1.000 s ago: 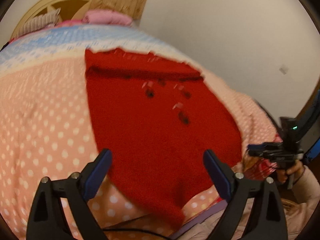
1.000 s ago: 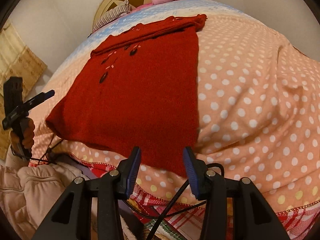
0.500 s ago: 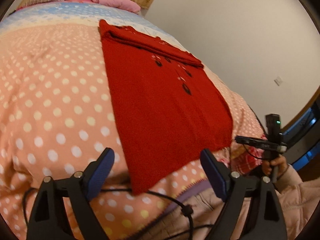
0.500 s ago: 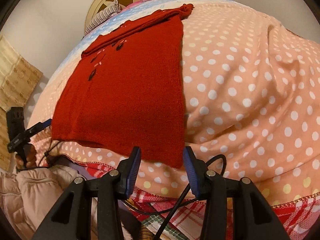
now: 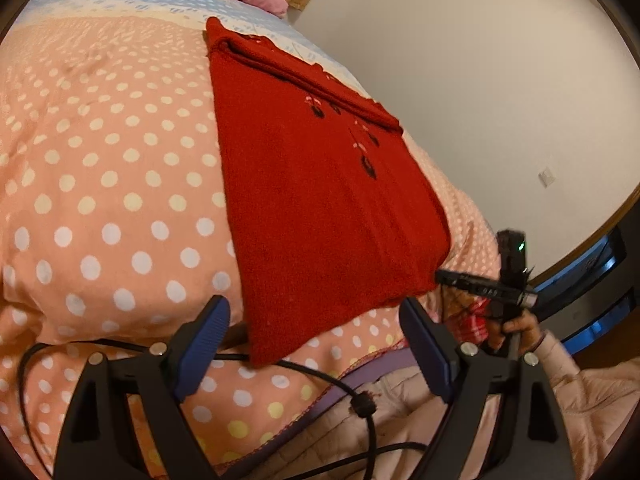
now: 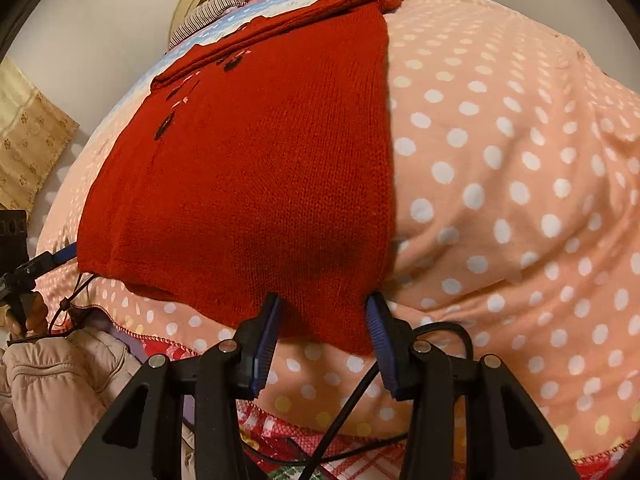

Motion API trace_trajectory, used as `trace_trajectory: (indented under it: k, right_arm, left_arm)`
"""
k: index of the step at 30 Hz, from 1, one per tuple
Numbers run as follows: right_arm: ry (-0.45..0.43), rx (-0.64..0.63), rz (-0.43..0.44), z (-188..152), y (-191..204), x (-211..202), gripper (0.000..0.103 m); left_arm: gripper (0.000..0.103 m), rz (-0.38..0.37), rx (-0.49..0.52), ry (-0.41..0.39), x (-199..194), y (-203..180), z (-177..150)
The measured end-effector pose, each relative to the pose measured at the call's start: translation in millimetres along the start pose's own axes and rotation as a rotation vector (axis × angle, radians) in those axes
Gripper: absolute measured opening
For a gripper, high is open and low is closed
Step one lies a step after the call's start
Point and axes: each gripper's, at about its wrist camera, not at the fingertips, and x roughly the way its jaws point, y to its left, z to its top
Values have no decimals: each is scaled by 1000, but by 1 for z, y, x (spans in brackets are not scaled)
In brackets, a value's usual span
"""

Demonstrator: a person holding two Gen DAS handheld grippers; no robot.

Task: Fold small clothes
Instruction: 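Move both tools to the sweater hem and close on it, then fold the hem up toward the collar with both tools, then release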

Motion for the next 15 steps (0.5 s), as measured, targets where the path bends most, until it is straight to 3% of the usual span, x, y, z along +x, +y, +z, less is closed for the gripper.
trace_trajectory:
  k: [3, 4, 5, 6, 9, 10, 15]
  right_arm:
    - [-13, 17, 27, -1, -4, 2, 45]
    - [-14, 17, 40, -2, -4, 2, 40]
    - [-15, 9, 44, -3, -4, 1, 21]
    - [-8, -2, 49, -4, -3, 2, 11]
    - [17, 4, 74, -6, -4, 2, 5]
    - [22, 11, 83, -5, -4, 0, 5]
    - [-33, 39, 171, 4, -4, -29, 4]
  left_arm:
    - [64, -28, -17, 11, 1, 2, 0]
    - [58, -23, -26, 28, 4, 4, -1]
    - [53, -24, -32, 38, 6, 5, -1]
    - [50, -26, -39, 47, 8, 6, -2]
    - [14, 6, -48, 58, 11, 8, -1]
    - [9, 16, -57, 61, 11, 9, 1]
    - [9, 11, -2, 11, -4, -8, 19]
